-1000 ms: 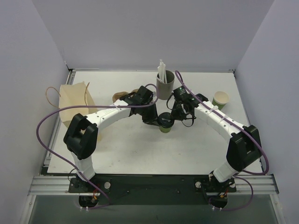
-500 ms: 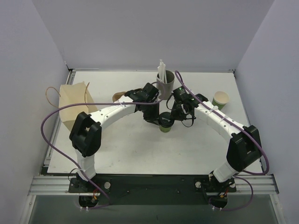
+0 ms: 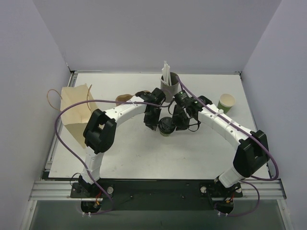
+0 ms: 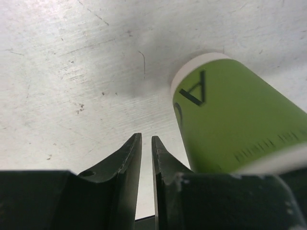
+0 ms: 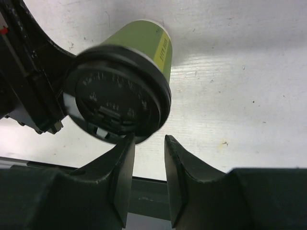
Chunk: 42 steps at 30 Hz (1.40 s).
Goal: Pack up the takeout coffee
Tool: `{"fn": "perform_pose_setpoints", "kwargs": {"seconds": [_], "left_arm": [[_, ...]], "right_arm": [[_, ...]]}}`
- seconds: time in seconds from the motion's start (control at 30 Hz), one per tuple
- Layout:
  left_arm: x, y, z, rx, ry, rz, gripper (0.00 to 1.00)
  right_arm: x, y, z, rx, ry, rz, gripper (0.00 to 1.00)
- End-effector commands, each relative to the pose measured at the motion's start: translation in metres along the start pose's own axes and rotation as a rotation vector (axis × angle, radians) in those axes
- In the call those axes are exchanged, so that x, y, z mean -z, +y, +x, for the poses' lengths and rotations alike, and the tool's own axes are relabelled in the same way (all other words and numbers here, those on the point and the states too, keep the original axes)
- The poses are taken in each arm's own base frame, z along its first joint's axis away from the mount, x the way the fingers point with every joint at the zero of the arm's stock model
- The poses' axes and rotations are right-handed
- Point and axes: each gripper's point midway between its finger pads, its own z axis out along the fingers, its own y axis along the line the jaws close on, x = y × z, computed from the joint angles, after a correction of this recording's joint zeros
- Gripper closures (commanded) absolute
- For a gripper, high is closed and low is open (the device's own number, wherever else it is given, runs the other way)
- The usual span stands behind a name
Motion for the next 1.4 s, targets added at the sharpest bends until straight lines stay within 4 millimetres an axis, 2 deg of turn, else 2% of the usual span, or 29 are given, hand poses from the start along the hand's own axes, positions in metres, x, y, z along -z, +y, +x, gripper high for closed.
{"fn": "perform_pose_setpoints", "kwargs": {"seconds": [0.0,0.2,0.37,0.4,0.53,0.57,0.67,0.8,0.93,1.03,1.17,1.37], "left_arm": [[0.034,-0.007,-0.031,-0.03,-0.095,0.026,0.74],[0.052,0.0,-0.043,-0.006,-0.131,0.037,0.73],[0.069,0.007,-0.042,0.026,-0.151,0.054,0.73],[0.076,0.004,-0.041,0.027,-0.168,0.073,0.72],[0.095,-0.014,-0.037,0.051,-0.19,0.186,0.72],[0.098,-0.017,-0.036,0.062,-0.19,0.197,0.72],[0.107,-0.025,-0.031,0.085,-0.188,0.242,0.67],[0.116,-0.047,-0.024,0.132,-0.182,0.353,0.67],[0.113,-0.063,-0.017,0.163,-0.177,0.364,0.67],[0.105,-0.064,-0.02,0.174,-0.18,0.348,0.68],[0.098,-0.062,-0.029,0.17,-0.187,0.304,0.68],[0.085,-0.053,-0.039,0.146,-0.187,0.22,0.68]], "right_arm": [[0.023,0.0,-0.013,-0.007,-0.017,-0.003,0.73],[0.026,0.007,-0.028,0.009,-0.028,-0.004,0.72],[0.028,0.0,-0.048,0.044,-0.063,0.005,0.71],[0.025,-0.005,-0.054,0.093,-0.063,0.009,0.69],[0.02,0.002,-0.075,0.238,-0.079,-0.026,0.64],[0.021,0.008,-0.077,0.27,-0.078,-0.05,0.59],[0.015,0.011,-0.081,0.355,-0.073,-0.066,0.55],[-0.002,0.013,-0.079,0.402,-0.034,-0.075,0.55],[-0.015,0.009,-0.078,0.424,-0.021,-0.065,0.55],[-0.023,0.006,-0.073,0.397,0.003,-0.053,0.59],[-0.02,-0.002,-0.064,0.303,0.008,-0.021,0.66],[-0.02,-0.02,-0.035,0.109,0.058,0.045,0.73]]}}
